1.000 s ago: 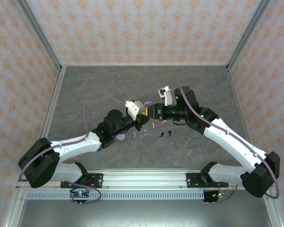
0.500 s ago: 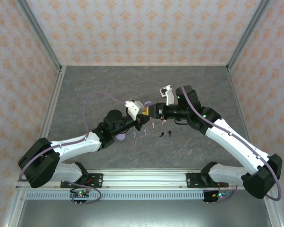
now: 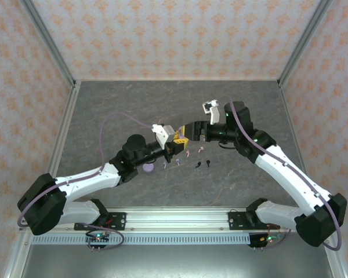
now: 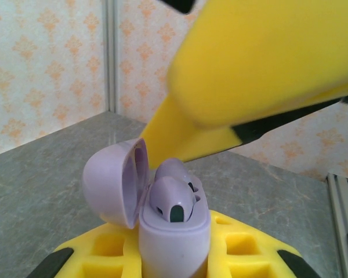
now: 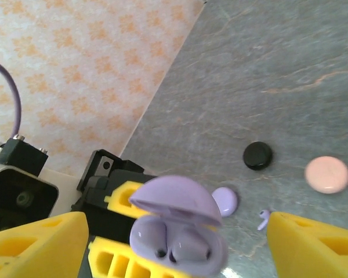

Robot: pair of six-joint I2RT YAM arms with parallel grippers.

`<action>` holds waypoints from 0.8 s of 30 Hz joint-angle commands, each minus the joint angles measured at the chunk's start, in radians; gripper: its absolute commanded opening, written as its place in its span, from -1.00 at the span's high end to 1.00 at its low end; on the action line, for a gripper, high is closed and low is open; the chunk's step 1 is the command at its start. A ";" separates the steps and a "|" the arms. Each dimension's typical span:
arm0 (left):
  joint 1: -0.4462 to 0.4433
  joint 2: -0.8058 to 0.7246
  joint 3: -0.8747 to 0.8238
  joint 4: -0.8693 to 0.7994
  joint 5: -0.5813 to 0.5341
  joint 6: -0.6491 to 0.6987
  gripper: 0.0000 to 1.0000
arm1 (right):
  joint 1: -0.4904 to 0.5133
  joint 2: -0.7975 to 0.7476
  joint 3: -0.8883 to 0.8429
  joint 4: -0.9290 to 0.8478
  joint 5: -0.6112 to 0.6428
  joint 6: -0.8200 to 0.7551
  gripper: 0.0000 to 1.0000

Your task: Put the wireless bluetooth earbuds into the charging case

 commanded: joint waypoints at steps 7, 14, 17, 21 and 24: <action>-0.008 0.010 0.025 0.014 0.051 0.017 1.00 | 0.000 0.014 -0.013 0.191 -0.216 0.065 -0.35; -0.007 0.024 0.025 0.002 0.024 0.020 1.00 | 0.000 -0.042 -0.019 0.144 -0.191 0.010 -0.26; -0.007 0.027 0.025 -0.004 0.015 0.021 1.00 | 0.000 -0.067 -0.034 0.143 -0.179 0.001 -0.26; -0.008 0.033 0.027 -0.010 0.010 0.023 1.00 | 0.000 -0.094 -0.063 0.154 -0.168 -0.004 -0.26; -0.007 0.040 0.031 -0.013 0.010 0.021 1.00 | -0.001 -0.107 -0.076 0.150 -0.157 -0.012 -0.26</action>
